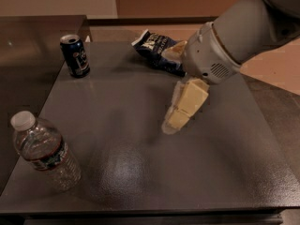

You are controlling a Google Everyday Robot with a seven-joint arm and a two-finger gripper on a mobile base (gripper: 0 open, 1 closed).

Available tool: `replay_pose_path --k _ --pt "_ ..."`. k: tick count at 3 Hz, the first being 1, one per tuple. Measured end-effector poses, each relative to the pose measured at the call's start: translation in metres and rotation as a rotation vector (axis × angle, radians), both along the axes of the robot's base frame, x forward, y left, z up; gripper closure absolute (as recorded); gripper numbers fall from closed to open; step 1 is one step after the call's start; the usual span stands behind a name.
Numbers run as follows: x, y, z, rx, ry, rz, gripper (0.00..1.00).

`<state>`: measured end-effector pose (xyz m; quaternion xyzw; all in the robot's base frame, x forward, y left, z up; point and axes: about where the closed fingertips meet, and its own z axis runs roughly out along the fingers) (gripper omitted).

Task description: Knock water bottle over

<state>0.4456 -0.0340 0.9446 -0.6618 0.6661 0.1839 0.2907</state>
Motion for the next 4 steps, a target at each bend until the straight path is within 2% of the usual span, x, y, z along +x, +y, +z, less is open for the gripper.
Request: replay_pose_path --k 2,3,4 --pt "-0.049 0.08 -0.008 0.179 0.002 0.106 0.0" --pt "-0.071 0.11 -0.013 0.25 0.006 0.156 0.0" --pt "-0.084 0.138 -0.021 0.296 0.033 0.191 0.0"
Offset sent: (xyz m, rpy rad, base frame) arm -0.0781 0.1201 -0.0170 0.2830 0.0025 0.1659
